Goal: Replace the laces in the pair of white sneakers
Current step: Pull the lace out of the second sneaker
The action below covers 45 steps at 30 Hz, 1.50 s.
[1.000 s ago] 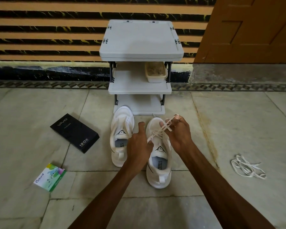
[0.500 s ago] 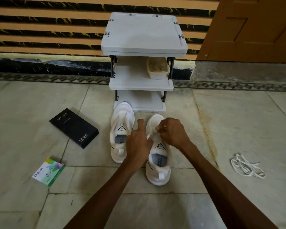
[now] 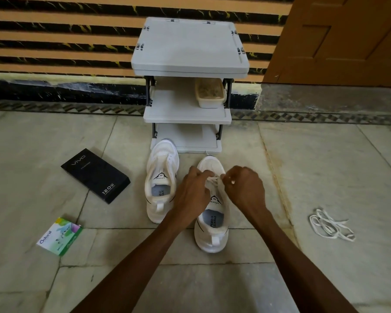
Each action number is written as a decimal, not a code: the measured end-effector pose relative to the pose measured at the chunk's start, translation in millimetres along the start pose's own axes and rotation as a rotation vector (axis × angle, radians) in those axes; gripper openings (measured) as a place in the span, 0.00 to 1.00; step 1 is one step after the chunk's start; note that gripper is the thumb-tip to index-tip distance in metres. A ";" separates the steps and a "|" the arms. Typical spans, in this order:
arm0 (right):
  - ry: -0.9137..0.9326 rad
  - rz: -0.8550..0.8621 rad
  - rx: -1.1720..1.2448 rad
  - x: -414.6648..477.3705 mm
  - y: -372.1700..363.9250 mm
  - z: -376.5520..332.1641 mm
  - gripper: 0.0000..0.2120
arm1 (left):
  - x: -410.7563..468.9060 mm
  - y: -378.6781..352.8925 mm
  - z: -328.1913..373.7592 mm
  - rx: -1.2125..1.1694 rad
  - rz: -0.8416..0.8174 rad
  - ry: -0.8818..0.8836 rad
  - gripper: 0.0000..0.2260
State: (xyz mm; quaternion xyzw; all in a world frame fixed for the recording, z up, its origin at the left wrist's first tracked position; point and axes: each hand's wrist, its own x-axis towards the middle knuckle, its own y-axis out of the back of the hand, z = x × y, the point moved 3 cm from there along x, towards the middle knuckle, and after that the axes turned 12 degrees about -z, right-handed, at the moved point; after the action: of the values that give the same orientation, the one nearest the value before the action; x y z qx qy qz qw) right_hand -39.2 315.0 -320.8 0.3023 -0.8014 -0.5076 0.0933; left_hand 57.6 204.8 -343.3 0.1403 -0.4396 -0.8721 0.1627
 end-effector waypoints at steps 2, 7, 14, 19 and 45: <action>-0.010 -0.122 -0.035 -9.6 -9.8 1.0 0.15 | 10.4 -0.6 0.3 0.072 -0.018 -0.007 0.16; -0.044 -0.118 0.175 -18.9 -15.8 19.5 0.14 | 27.8 -5.8 2.2 0.218 -0.136 -0.044 0.11; -0.254 -0.128 0.573 -25.3 -28.7 41.9 0.11 | 32.1 3.8 6.5 -1.254 -0.145 0.260 0.03; -0.179 -0.152 0.528 -20.5 -32.5 30.1 0.12 | 40.7 33.6 0.1 -0.522 -0.320 0.131 0.08; -0.125 -0.085 0.431 -21.2 -34.8 26.1 0.13 | 36.3 46.0 -2.5 -1.091 -0.137 0.141 0.10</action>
State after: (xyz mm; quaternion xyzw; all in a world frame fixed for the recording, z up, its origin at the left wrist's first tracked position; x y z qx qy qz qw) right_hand -20.6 336.6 -360.0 0.3168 -0.8820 -0.3460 -0.0446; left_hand 32.9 162.4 -311.1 0.1220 0.0977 -0.9705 0.1837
